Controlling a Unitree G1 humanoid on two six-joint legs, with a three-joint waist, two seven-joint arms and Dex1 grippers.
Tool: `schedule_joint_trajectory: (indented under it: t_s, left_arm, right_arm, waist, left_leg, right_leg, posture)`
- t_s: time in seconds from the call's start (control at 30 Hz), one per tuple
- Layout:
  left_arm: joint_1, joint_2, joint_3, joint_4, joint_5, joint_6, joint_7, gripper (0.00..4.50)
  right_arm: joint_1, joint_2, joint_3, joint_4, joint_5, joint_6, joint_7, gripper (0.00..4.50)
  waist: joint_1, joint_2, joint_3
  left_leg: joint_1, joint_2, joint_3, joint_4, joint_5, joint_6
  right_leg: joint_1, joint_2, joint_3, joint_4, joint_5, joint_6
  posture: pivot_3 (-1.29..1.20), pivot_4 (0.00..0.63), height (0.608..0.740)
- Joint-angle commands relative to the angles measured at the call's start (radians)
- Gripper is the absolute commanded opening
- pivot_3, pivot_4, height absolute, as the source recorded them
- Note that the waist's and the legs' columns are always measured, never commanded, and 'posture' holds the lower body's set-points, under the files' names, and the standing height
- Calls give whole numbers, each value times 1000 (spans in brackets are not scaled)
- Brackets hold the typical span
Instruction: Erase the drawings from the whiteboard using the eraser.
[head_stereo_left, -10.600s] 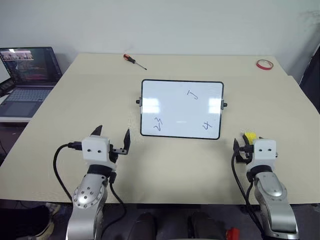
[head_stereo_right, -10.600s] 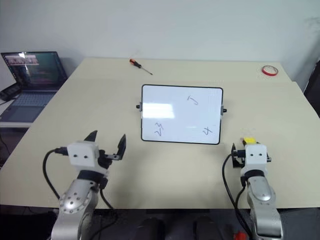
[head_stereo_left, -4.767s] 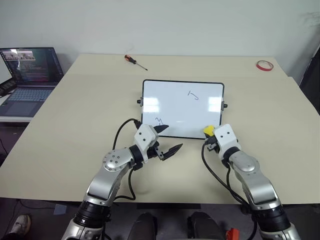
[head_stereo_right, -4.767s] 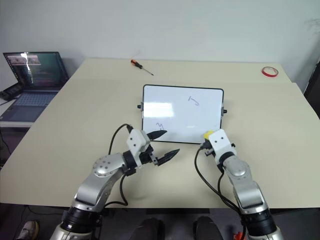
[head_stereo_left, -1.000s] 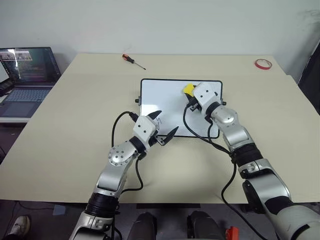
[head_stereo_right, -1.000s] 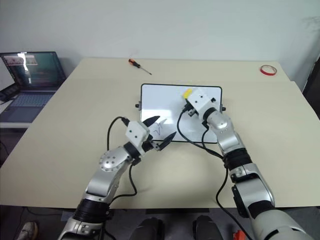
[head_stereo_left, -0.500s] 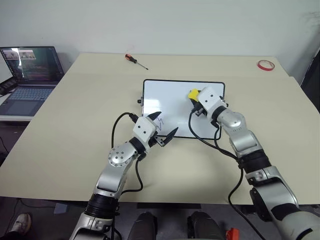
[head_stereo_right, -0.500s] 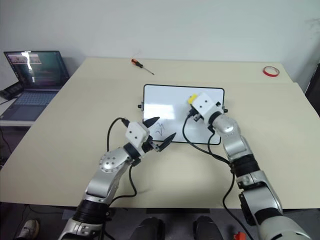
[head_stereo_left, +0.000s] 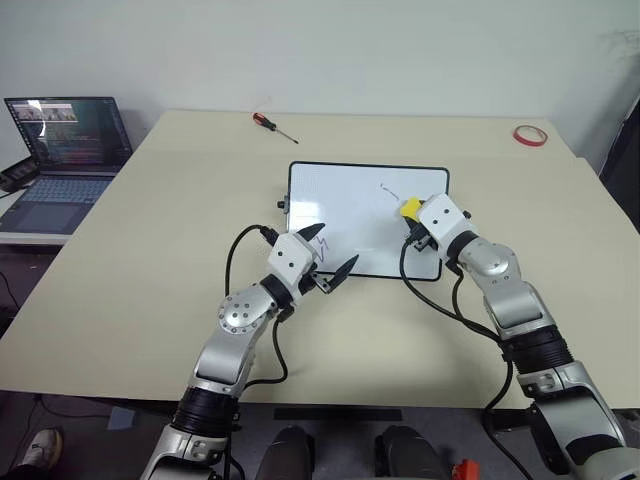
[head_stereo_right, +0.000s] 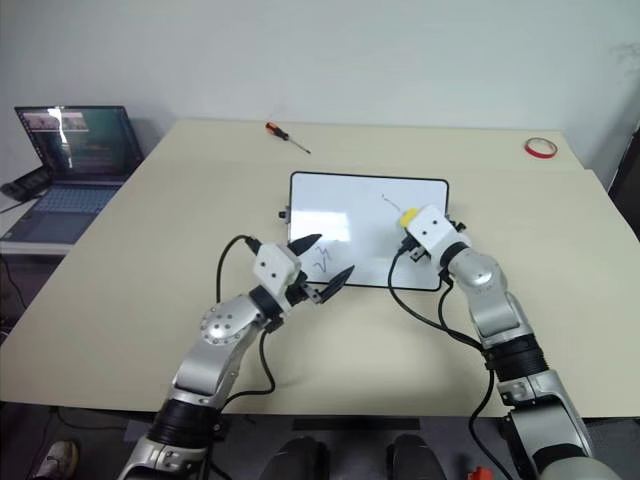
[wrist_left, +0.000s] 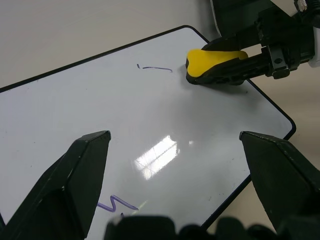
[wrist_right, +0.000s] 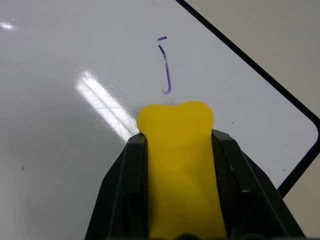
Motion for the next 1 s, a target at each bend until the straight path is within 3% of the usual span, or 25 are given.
schedule_joint_trajectory:
  t_s: [0.03,0.27,0.67,1.0]
  left_arm:
    - [-30,-7,-3,-10,-6,-14,-9,4500]
    - [-31,-6,-2,-11,-5,-13,-13,4500]
    - [-18,-6,4,-29,-1,-5,3,4500]
    - [-16,-3,2,-34,-5,-1,8,4500]
  right_arm:
    - [-40,27,-30,19,21,-17,-22,1300]
    - [-117,93,-21,71,37,-104,-35,1300]
    - [-311,136,-15,388,-14,-118,-131,1300]
    - [-206,114,31,276,-33,-60,-61,1300]
  waist:
    - [-1,0,1]
    - [-13,1,2]
    - [-15,1,2]
    - [-13,2,2]
  left_leg:
    - [0,0,0,0,0,0]
    - [-3,1,1,-3,0,0]
    - [-12,0,0,-3,0,0]
    - [-12,1,0,-2,0,0]
  right_leg:
    - [0,0,0,0,0,0]
    - [-4,0,1,-1,0,0]
    - [-11,-1,-1,-5,0,0]
    - [-10,-1,0,-3,0,0]
  posture:
    - [0,150,740]
    - [0,150,740]
    - [0,150,740]
    - [0,150,740]
